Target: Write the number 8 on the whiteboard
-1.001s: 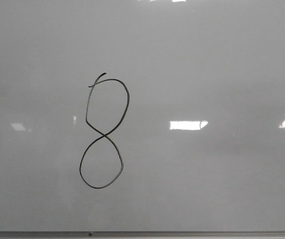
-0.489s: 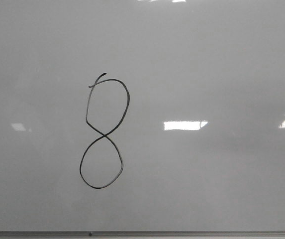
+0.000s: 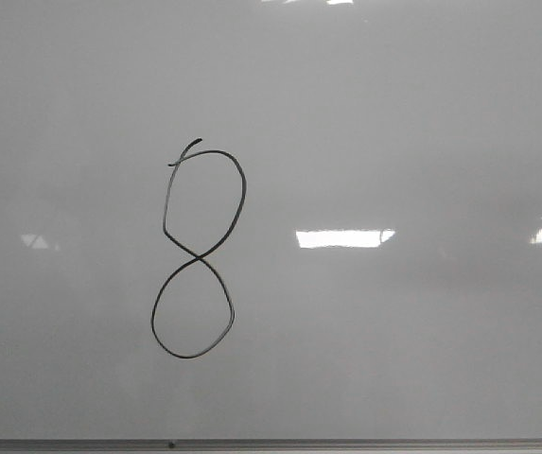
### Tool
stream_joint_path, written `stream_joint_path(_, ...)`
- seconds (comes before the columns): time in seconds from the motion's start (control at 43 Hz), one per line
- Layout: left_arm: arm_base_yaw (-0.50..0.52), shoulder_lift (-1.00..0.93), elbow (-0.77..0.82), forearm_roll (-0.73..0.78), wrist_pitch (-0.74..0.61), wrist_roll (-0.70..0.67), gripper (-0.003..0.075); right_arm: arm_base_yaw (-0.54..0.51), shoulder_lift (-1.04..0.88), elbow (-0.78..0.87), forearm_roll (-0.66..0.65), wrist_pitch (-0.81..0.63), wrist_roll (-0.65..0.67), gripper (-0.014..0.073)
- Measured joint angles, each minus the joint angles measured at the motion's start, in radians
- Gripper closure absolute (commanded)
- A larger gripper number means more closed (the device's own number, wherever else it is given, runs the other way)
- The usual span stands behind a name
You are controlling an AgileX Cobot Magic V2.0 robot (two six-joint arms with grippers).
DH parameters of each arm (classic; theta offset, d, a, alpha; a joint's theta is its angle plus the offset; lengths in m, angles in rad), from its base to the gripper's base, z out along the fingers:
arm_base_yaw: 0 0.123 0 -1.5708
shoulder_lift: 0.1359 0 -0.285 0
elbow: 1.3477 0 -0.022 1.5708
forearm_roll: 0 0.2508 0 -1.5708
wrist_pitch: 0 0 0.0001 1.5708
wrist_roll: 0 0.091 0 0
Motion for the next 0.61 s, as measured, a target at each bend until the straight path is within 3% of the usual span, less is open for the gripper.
stream_joint_path(0.466, 0.000, 0.000, 0.004, 0.000, -0.006, 0.000, 0.0739, 0.000, 0.000, 0.000, 0.001, 0.000, 0.000, 0.0687)
stream_joint_path(0.536, 0.000, -0.012, 0.021, 0.061, -0.022, -0.056, 0.0739, 0.000, 0.000, 0.000, 0.001, 0.000, 0.000, 0.0687)
stream_joint_path(0.605, 0.000, -0.047, 0.051, 0.224, -0.031, -0.229, 0.0739, 0.000, 0.000, 0.000, 0.001, 0.000, 0.000, 0.0687)
